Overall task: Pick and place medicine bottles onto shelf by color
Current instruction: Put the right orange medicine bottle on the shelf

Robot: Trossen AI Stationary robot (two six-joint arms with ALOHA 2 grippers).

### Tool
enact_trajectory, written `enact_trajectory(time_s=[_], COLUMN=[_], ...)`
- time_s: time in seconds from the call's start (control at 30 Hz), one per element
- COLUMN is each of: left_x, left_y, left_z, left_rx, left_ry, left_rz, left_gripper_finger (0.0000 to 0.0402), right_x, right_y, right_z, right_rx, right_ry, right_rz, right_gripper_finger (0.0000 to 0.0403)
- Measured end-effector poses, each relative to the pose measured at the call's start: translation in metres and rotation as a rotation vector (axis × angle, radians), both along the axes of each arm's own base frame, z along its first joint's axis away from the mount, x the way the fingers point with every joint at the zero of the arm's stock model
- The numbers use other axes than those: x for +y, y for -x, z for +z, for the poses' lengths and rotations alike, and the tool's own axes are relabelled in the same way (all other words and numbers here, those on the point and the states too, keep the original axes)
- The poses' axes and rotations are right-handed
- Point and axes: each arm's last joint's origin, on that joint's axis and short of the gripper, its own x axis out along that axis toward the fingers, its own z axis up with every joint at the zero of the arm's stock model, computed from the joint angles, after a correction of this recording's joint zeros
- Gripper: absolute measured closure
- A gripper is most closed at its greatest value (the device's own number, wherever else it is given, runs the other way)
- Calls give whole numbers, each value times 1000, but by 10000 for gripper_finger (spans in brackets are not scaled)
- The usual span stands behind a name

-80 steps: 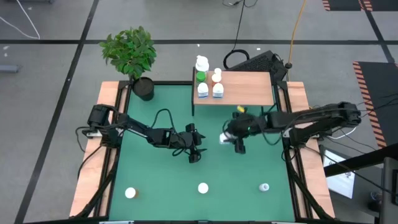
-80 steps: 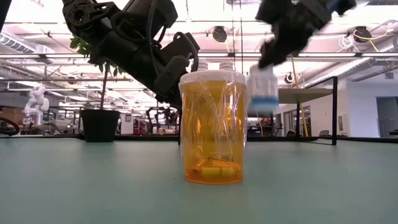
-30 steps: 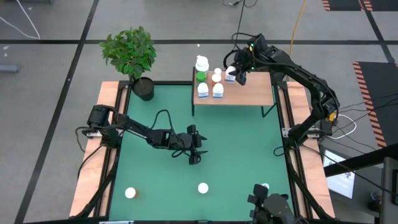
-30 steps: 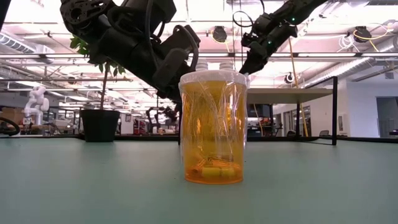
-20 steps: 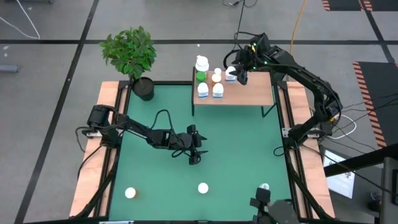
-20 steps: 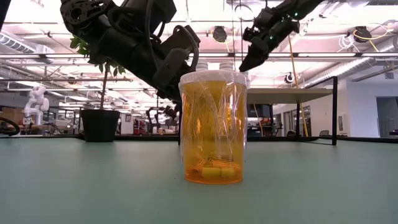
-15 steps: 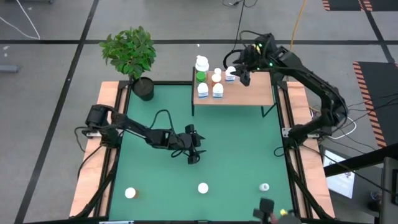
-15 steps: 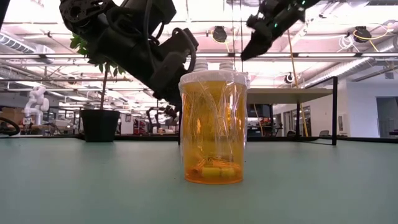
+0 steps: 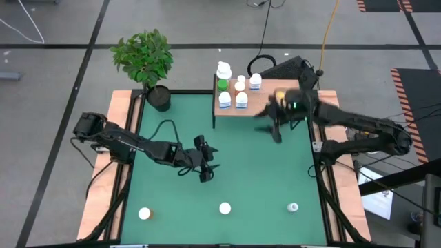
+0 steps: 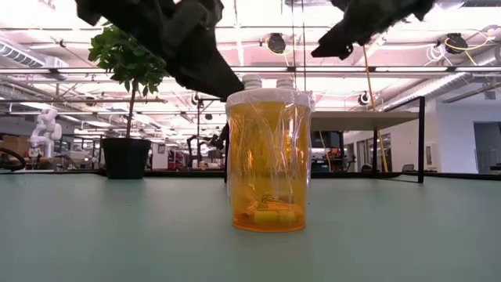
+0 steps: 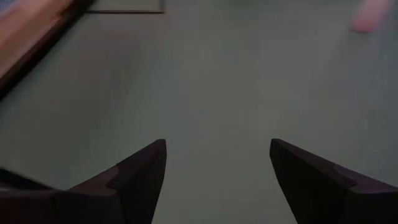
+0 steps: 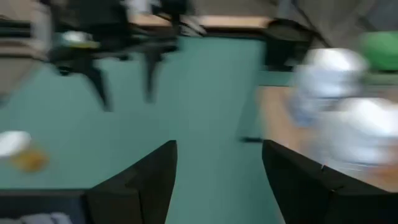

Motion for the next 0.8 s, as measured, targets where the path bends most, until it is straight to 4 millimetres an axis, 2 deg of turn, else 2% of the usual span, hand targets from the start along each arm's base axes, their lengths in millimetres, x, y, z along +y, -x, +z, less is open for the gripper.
enact_trajectory(time_s=[0.2, 0.33, 0.57, 0.8], left_x=[-26, -27, -18, -2], left_y=[0, -2, -6, -9], left_z=[-17, -20, -22, -25], left_rx=[52, 45, 42, 51], left_ry=[-20, -15, -23, 1], left_rz=[-87, -68, -27, 44], left_gripper_finger=[112, 112, 112, 112], right_x=[62, 101, 158, 192], right_y=[-6, -11, -35, -80], right_z=[-63, -101, -129, -153], right_rx=[-83, -97, -135, -88], right_ry=[-128, -124, -94, -38], right_rz=[158, 222, 339, 414], right_gripper_finger=[176, 173, 138, 97])
